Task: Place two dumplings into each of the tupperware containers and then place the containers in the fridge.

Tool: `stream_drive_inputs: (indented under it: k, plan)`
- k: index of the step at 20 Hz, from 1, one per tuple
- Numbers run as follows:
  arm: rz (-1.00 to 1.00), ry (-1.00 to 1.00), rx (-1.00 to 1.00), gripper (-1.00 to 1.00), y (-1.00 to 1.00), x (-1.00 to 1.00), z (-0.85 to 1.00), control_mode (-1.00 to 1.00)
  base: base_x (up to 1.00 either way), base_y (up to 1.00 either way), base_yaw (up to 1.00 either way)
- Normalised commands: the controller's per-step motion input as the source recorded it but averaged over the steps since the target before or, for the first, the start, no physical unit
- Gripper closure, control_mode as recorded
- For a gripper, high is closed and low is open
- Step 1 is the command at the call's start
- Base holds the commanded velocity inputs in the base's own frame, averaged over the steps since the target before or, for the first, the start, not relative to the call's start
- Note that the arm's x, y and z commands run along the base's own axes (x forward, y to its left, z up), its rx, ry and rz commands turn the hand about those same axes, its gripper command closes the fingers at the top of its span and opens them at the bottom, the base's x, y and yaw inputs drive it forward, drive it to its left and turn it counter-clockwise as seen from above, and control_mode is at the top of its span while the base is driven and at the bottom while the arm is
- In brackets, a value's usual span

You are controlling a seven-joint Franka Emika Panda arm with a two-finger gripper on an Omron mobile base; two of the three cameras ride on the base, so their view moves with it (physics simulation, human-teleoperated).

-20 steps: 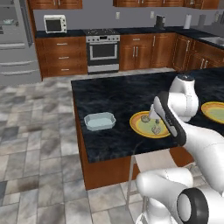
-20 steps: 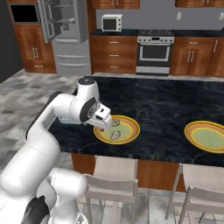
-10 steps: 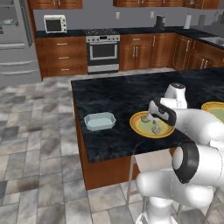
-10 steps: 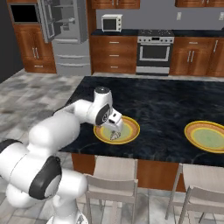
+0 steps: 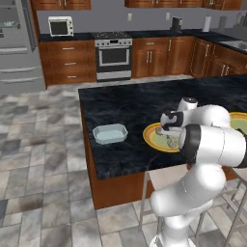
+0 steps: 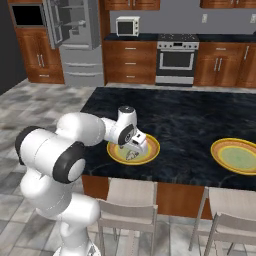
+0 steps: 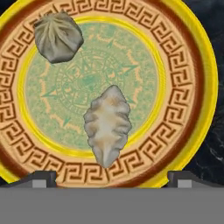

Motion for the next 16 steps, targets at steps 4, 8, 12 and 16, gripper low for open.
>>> stream_drive_inputs:
  k: [4,8,12,16]
  plan:
    - [0.00,0.07,0.01,-1.00,-0.14,0.21,-0.21,-1.00,0.00,0.00,0.00]
    - [0.00,0.08,0.00,-1.00,0.00,0.19,-0.31,-1.00,0.00,0.00,0.00]
    - [0.00,0.06,0.00,-1.00,0.00,0.20,-0.29,-1.00,0.00,0.00,0.00]
    - [0.00,0.04,0.00,-1.00,0.01,0.19,-0.26,-1.00,0.00,0.00,0.00]
